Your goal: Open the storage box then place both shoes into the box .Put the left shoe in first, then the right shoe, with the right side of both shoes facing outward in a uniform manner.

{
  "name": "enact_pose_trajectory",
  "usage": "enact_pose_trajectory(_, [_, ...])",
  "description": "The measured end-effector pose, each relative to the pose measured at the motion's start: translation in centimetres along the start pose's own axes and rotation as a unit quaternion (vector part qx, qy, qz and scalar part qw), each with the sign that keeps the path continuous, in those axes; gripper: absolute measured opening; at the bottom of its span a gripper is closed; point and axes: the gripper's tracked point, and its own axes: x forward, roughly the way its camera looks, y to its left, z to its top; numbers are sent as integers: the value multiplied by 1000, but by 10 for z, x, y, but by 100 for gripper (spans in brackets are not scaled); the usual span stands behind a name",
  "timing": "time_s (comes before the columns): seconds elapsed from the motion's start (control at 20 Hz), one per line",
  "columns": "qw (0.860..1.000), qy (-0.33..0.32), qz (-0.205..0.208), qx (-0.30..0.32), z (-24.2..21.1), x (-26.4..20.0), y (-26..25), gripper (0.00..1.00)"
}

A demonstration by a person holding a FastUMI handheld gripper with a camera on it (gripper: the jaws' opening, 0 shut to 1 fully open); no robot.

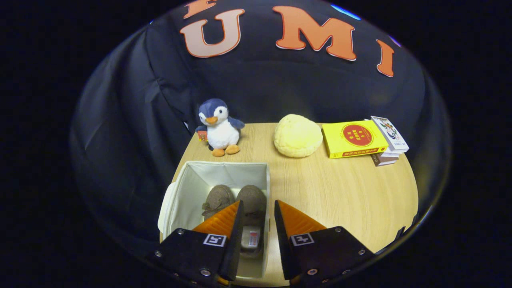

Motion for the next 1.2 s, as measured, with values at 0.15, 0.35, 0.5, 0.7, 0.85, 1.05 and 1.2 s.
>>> enact_pose_trajectory(0.15, [999, -35, -4, -2, 16, -16, -20, 51])
enact_pose_trajectory(0.35, [996, -91, 7, -1, 42, -40, -52, 64])
enact_pose_trajectory(0.5, [990, -141, 10, -17, 66, -65, -86, 75])
enact_pose_trajectory(0.7, [977, -209, 2, -33, 94, -102, -136, 86])
enact_pose_trajectory(0.85, [966, -254, -11, -42, 114, -129, -172, 90])
enact_pose_trajectory(1.05, [946, -321, -29, -41, 141, -170, -217, 93])
enact_pose_trajectory(1.2, [931, -361, -37, -44, 159, -197, -245, 93])
